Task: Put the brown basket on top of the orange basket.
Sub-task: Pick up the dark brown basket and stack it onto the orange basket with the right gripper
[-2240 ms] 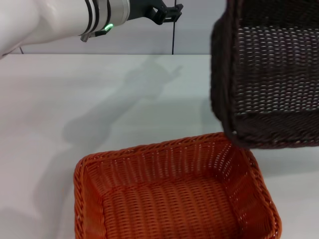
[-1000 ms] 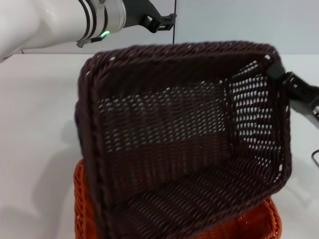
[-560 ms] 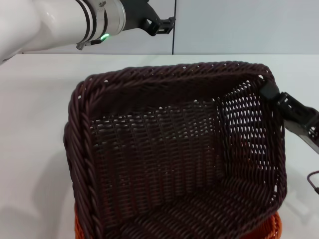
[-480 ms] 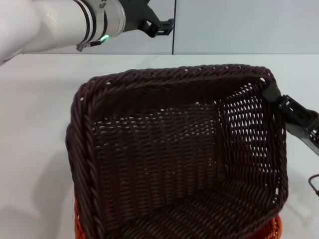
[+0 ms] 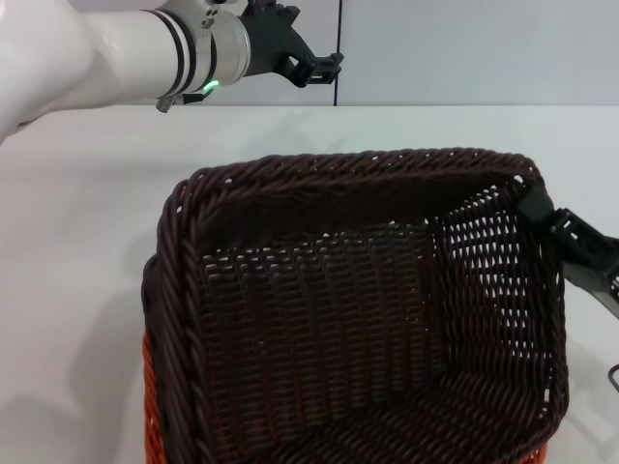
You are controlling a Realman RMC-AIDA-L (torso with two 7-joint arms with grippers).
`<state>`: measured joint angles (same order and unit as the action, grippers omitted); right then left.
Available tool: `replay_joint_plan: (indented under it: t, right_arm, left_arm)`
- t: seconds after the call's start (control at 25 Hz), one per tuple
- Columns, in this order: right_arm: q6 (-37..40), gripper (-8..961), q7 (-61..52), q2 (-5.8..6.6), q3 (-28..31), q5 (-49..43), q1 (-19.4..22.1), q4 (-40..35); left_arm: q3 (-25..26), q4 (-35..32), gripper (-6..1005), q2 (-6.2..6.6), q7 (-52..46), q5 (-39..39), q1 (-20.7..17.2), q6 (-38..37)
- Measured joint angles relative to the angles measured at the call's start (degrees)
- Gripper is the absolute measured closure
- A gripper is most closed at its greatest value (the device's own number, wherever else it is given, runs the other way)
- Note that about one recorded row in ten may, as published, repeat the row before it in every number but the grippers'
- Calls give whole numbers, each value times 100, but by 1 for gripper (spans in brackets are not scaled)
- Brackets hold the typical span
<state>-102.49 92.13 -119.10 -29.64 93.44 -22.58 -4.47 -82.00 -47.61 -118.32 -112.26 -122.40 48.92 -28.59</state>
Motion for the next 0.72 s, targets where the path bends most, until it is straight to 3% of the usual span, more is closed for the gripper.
replay_joint_plan:
  t: [0.72]
  right_arm:
    - [74, 760, 8, -5, -42, -2, 243, 176]
  left_arm:
    - [9, 50, 189, -6, -7, 6, 17, 12]
